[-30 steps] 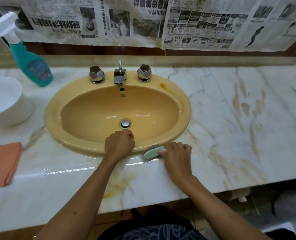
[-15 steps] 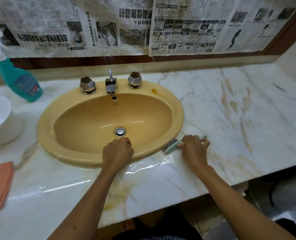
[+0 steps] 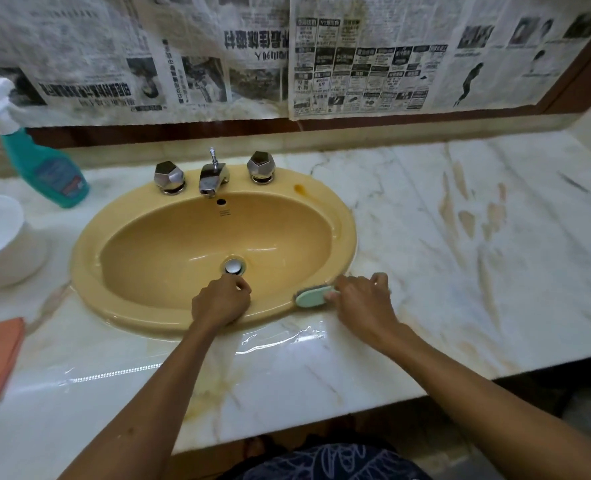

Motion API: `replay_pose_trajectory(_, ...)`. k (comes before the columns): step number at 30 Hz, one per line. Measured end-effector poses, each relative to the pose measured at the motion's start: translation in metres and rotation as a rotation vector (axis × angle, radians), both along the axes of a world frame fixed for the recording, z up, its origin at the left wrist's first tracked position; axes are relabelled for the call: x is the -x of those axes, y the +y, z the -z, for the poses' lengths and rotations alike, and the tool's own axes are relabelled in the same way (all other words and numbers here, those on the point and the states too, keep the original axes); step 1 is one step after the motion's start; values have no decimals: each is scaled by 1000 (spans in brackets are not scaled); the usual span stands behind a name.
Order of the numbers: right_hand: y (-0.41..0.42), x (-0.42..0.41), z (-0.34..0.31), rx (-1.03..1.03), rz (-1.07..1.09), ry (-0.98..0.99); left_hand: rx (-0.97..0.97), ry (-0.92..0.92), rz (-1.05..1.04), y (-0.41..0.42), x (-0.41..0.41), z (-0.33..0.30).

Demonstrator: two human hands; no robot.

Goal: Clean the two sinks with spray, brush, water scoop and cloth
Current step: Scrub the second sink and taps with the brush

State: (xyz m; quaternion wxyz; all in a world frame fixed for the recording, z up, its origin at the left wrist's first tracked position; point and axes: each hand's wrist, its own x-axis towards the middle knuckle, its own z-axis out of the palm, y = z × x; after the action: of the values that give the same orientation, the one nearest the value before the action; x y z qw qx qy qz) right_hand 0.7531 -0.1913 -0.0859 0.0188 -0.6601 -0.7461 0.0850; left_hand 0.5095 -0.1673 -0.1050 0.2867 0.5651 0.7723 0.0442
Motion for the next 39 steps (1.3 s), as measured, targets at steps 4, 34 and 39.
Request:
replay_pose_trajectory(4, 50, -51, -16, 135, 278, -5, -14, -149, -42, 10, -27, -2)
replay_pose_trajectory(34, 140, 38, -61, 327, -917, -555, -168, 165, -296, 15, -81, 7)
replay_pose_trajectory(39, 173, 41, -59, 243, -843, -751, -205, 190, -338, 15, -79, 11)
